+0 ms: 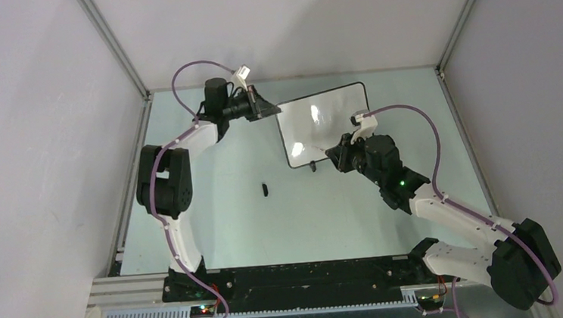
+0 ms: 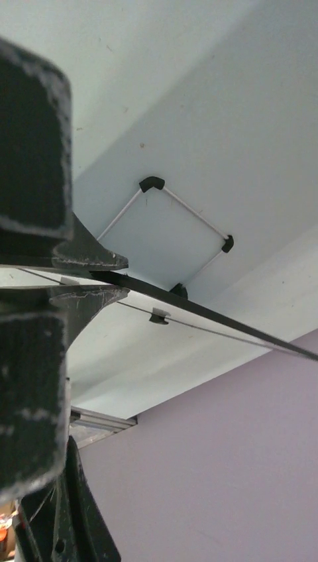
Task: Write a sentence on the whiteboard
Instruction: Move the whiteboard to the center of the board.
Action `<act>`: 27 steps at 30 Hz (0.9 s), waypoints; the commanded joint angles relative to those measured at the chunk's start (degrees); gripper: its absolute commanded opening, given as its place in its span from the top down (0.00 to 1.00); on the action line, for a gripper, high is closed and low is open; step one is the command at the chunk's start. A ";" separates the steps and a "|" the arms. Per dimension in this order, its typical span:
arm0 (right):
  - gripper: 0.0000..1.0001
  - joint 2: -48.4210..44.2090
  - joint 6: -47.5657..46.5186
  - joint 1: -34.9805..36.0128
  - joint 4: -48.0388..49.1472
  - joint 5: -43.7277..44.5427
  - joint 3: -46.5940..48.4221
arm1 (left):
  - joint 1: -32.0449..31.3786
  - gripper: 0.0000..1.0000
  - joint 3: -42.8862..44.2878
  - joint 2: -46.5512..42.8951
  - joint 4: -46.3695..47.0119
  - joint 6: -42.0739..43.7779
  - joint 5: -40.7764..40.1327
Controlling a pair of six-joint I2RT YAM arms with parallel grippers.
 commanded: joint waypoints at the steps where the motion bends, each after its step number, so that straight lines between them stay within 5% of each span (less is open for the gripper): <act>1: 1.00 0.20 -0.90 0.13 2.80 1.41 0.16 | -0.02 0.98 2.84 0.04 0.20 0.93 0.73; 14: 1.00 -0.98 -1.08 0.09 2.02 2.24 0.17 | -0.10 1.00 3.05 1.14 -4.36 13.32 10.20; 27: 1.00 -1.49 -1.24 0.05 1.55 2.84 0.16 | -0.90 1.00 -1.01 0.66 6.49 9.46 21.33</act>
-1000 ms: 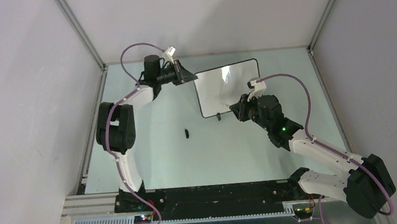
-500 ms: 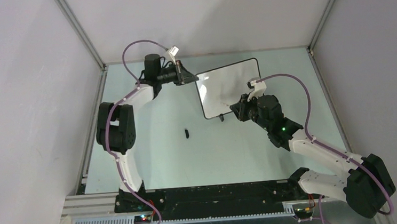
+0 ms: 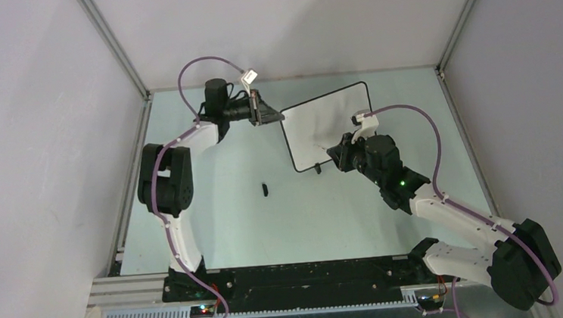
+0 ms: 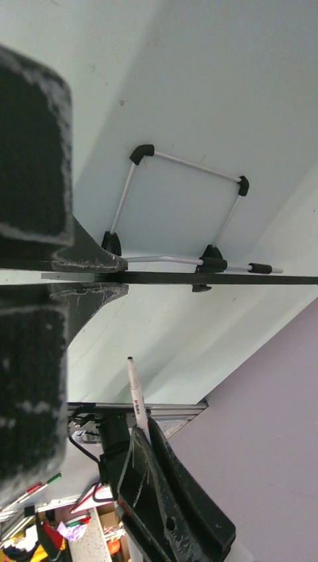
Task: Write a sentence on the whiteboard
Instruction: Move the whiteboard to the center of the board, then adjust the whiteboard on the whiteboard stand.
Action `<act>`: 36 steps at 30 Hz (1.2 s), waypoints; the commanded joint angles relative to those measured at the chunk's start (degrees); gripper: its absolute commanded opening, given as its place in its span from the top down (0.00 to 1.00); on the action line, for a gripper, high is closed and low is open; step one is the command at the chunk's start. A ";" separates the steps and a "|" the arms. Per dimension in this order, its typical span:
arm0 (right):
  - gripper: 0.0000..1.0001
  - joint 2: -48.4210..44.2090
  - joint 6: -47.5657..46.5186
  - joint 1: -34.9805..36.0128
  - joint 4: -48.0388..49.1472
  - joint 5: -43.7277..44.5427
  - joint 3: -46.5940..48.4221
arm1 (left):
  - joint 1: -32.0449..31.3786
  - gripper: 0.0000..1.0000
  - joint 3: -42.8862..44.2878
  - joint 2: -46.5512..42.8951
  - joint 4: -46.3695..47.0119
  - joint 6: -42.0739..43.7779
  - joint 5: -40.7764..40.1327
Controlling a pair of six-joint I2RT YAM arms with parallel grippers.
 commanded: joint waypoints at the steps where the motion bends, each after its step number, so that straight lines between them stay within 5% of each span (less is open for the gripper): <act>1: 1.00 -1.42 -0.79 0.04 1.64 1.24 0.16 | -0.83 1.00 -1.04 -0.55 2.89 1.11 6.20; 4: 1.00 -1.50 -0.83 0.12 1.56 1.29 0.16 | -0.83 0.96 0.60 -0.74 -5.22 7.32 4.60; 9: 1.00 -1.65 -0.77 0.05 1.52 1.31 0.16 | -0.72 0.49 1.27 -1.21 -9.52 10.27 0.13; 13: 1.00 -2.07 -0.92 -0.04 1.40 1.49 0.16 | -0.72 0.32 2.67 -1.17 -11.58 8.82 -5.56; 19: 1.00 -2.92 -0.95 -0.07 0.80 2.24 0.16 | -0.24 0.22 4.03 -2.71 -10.82 5.17 -7.47; 24: 1.00 -2.52 -0.72 -0.20 1.08 2.24 0.16 | 1.61 0.02 6.38 -5.51 -16.21 5.83 -11.20; 31: 1.00 -3.36 -0.27 -0.22 1.53 2.37 -0.43 | 4.02 0.01 13.23 -11.95 -34.86 13.28 -27.87; 36: 1.00 -4.21 0.10 -0.30 2.01 2.55 -0.83 | 4.05 0.01 13.09 -17.37 -36.69 14.11 -38.26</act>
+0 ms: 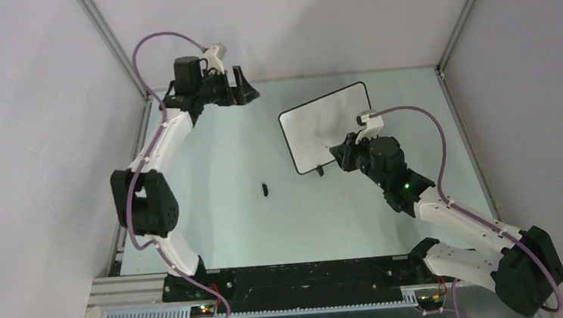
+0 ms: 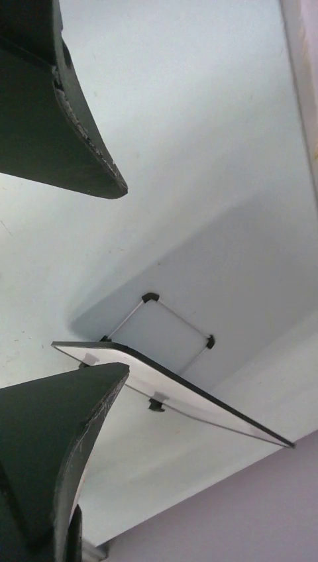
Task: Write a sentence on the whiteboard
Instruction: Adjust the whiteboard on the whiteboard stand.
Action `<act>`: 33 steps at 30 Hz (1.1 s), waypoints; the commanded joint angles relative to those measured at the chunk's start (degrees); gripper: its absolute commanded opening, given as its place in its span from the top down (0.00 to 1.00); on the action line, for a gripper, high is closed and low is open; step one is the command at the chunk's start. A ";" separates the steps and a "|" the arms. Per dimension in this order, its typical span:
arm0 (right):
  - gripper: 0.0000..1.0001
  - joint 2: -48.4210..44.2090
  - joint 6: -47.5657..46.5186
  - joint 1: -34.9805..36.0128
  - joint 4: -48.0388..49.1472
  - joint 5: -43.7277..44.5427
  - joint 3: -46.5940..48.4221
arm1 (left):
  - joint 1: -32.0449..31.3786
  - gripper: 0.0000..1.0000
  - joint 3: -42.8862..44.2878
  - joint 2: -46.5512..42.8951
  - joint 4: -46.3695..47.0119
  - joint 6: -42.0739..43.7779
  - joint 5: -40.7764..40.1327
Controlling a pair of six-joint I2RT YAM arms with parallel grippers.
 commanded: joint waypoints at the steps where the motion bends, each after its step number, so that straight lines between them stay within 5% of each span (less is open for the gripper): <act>1: 1.00 -1.56 0.09 -0.22 2.46 1.27 -0.42 | -0.19 0.01 1.13 -7.59 -3.89 2.64 -12.00; 5: 1.00 -1.39 0.00 -0.21 2.72 0.97 -0.58 | -0.20 0.01 -0.43 -7.97 -1.84 -0.46 -15.07; 15: 1.00 -2.52 -0.28 -0.18 1.84 2.35 -0.59 | -0.84 0.01 -0.75 0.46 13.70 -11.14 -8.40; 22: 1.00 -2.32 0.27 -0.39 1.90 2.50 -0.77 | -2.11 0.01 -14.57 -11.44 21.95 -6.56 -16.09; 26: 1.00 -1.30 0.73 -0.43 3.13 2.33 -1.34 | -1.27 0.00 -19.85 -15.23 25.85 -10.33 -30.26; 30: 1.00 -0.51 0.54 -0.40 3.40 2.25 -1.43 | 2.36 0.01 -26.39 -13.74 38.13 -13.53 -18.96; 33: 1.00 -0.68 0.27 -0.33 3.00 3.01 -1.51 | 2.35 0.01 -21.35 -9.10 34.02 -11.96 -12.04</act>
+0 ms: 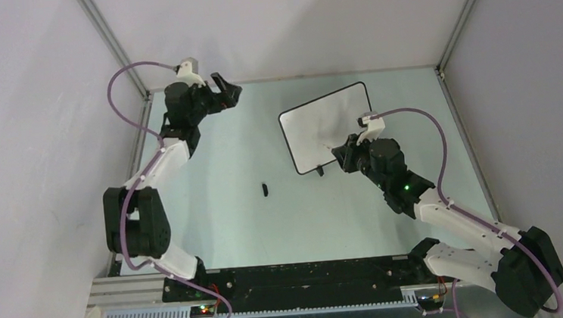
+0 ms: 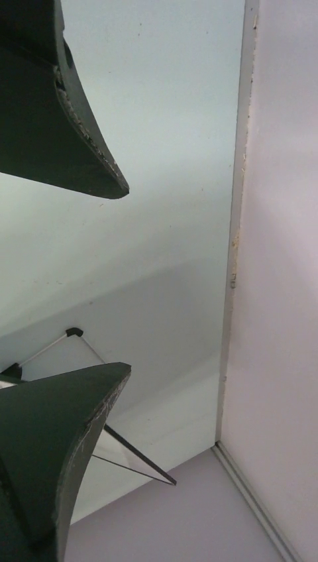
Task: Write a sentence on the whiteboard
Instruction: Adjust the whiteboard on the whiteboard stand.
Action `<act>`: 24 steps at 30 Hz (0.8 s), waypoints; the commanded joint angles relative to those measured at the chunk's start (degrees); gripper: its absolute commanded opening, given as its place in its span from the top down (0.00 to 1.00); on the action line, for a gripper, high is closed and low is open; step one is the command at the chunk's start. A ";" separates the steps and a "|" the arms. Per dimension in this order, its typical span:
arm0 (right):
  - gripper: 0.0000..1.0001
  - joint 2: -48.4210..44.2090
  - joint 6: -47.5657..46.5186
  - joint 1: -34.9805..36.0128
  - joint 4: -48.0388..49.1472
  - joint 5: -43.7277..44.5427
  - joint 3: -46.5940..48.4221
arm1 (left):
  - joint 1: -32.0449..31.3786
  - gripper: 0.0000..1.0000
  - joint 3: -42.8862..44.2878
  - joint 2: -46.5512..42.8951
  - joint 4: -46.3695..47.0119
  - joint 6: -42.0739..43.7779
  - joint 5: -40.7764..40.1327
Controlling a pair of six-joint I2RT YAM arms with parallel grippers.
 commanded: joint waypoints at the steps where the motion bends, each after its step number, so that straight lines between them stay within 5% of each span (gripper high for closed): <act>1: 1.00 -0.23 0.00 -0.24 2.57 1.79 -0.15 | 0.84 0.01 4.64 5.65 1.38 0.56 11.28; 4: 1.00 -0.58 -0.58 -0.10 3.00 2.12 -0.67 | 0.46 0.00 5.69 8.10 3.38 0.05 20.44; 9: 1.00 -2.67 -1.34 0.46 2.96 3.14 -2.05 | -1.24 0.01 -3.44 8.30 20.95 -6.37 25.36; 18: 1.00 -3.23 -2.02 0.57 4.35 4.11 -3.34 | -2.27 0.10 -5.60 15.43 42.37 -19.00 33.61; 24: 1.00 -3.43 -1.88 0.62 4.23 4.18 -3.34 | -4.32 0.17 -2.71 19.14 40.40 -19.06 35.15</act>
